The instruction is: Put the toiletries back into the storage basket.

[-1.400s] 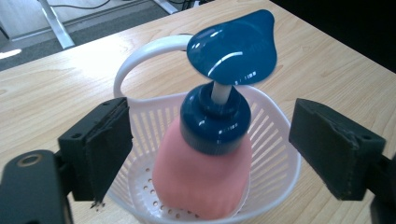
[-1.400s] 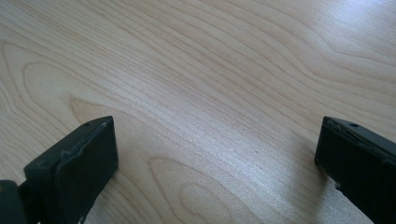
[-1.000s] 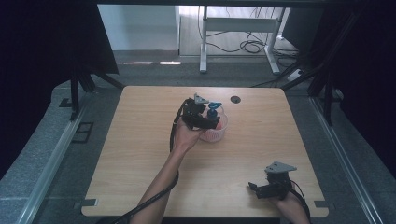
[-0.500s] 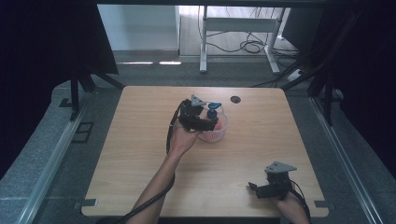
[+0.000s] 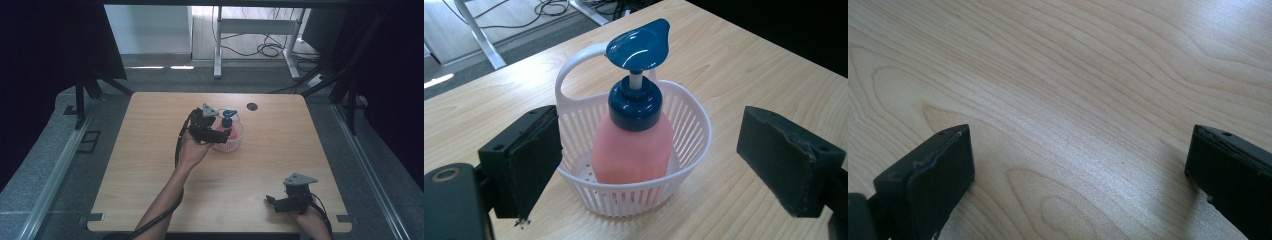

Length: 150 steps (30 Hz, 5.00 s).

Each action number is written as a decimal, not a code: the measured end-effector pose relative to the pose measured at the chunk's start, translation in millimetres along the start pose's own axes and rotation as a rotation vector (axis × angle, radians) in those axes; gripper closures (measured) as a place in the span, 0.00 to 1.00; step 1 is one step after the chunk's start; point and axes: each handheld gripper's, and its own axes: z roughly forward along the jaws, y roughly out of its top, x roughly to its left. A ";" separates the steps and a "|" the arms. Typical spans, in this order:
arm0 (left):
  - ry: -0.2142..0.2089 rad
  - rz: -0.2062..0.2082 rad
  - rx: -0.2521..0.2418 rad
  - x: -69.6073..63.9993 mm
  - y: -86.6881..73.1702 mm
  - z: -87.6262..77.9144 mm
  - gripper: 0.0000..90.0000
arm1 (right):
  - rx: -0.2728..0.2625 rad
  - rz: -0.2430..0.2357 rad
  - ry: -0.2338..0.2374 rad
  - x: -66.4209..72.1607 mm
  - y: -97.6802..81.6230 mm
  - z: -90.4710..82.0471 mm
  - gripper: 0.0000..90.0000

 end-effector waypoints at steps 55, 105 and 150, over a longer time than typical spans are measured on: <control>-0.024 0.006 -0.019 1.8 -39.7 -51.5 0.12 | 0.001 0.001 -0.004 0.4 0.1 0.1 0.00; 0.008 -0.074 -0.057 13.7 -123.1 -113.4 0.12 | 0.002 0.005 -0.009 1.1 0.1 0.1 0.00; 0.054 -0.130 0.030 12.2 -215.6 -114.1 0.12 | 0.000 0.010 -0.011 1.9 0.3 0.3 0.00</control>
